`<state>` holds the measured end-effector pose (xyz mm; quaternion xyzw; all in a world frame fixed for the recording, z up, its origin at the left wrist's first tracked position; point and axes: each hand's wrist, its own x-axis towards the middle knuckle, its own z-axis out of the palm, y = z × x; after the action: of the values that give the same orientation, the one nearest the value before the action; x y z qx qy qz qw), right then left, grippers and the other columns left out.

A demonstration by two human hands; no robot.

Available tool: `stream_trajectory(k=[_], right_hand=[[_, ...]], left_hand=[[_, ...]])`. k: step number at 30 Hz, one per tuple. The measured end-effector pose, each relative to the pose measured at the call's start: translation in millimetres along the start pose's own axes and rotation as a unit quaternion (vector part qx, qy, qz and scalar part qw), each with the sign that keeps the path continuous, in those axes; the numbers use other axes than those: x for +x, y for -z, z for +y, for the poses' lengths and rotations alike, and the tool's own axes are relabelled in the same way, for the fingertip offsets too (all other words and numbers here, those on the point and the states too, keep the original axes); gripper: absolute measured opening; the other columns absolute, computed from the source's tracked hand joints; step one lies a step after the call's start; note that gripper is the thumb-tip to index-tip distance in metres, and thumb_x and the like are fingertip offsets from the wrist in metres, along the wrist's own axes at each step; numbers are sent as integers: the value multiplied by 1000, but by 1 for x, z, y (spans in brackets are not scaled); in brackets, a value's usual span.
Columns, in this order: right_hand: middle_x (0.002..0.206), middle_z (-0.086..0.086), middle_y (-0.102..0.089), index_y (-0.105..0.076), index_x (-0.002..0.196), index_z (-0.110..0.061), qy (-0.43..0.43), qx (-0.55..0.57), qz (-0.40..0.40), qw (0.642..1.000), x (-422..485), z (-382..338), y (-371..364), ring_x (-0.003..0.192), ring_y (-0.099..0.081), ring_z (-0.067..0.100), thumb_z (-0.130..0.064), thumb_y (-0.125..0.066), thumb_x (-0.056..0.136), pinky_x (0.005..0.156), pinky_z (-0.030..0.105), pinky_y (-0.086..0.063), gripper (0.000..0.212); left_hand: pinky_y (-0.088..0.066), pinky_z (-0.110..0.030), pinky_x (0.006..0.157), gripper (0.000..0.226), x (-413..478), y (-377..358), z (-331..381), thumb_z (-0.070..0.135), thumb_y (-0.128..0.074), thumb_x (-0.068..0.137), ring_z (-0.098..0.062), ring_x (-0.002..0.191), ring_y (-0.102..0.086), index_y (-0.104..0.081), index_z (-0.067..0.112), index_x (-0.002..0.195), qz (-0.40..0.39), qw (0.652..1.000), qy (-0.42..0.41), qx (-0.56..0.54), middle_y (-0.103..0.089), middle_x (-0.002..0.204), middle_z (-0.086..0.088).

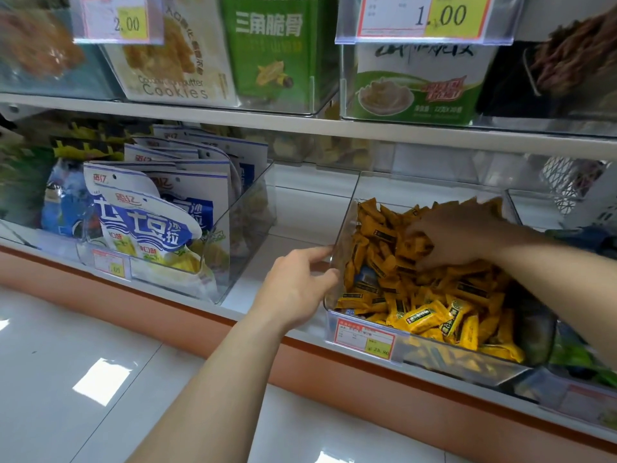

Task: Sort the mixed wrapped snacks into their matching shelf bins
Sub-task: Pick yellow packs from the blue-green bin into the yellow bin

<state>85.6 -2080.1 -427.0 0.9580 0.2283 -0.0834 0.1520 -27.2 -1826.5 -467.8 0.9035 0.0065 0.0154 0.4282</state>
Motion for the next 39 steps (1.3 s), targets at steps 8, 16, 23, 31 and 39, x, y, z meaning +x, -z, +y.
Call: stream_trajectory(k=[8,16,23,31,39], right_hand=[[96,-24,-68,-72,105,-37,180,270,-61,944,2,-87,-3,89,-60,-6,-31,-68,90,76,13,-45,17],[124,-14,-66,-62,132,-33,201,197,-103,954,20,-96,-34,104,-58,5,-42,-64,92,83,19,-45,41],[104,-8,-66,-65,124,-26,189,254,-138,939,18,-99,-29,93,-60,12,-31,-71,89,71,17,-46,36],[93,-10,-72,-69,101,-33,98,554,92,821,-14,-59,12,88,-67,7,-35,-81,78,79,29,-54,26],[87,-4,-76,-68,100,-23,49,606,119,785,4,-61,11,82,-73,13,-20,-58,98,79,36,-57,10]], left_hand=[[-56,-39,89,38,2,-2,1,26,-63,88,-11,87,-70,-67,35,125,4,1000,-6,-18,-66,91,28],[-56,-33,79,39,1,-2,0,27,-61,91,-12,88,-69,-64,37,128,-3,1000,-18,-22,-68,99,21],[-55,-35,82,40,1,-2,2,29,-63,89,-14,91,-69,-65,33,129,5,1000,-15,-22,-72,95,15],[-42,-6,80,51,2,-2,23,42,-73,85,6,101,-56,-58,31,132,104,986,-124,-32,-63,116,19],[-54,-23,80,40,4,5,24,29,-75,86,0,86,-64,-56,27,122,204,970,-73,-108,-67,92,14]])
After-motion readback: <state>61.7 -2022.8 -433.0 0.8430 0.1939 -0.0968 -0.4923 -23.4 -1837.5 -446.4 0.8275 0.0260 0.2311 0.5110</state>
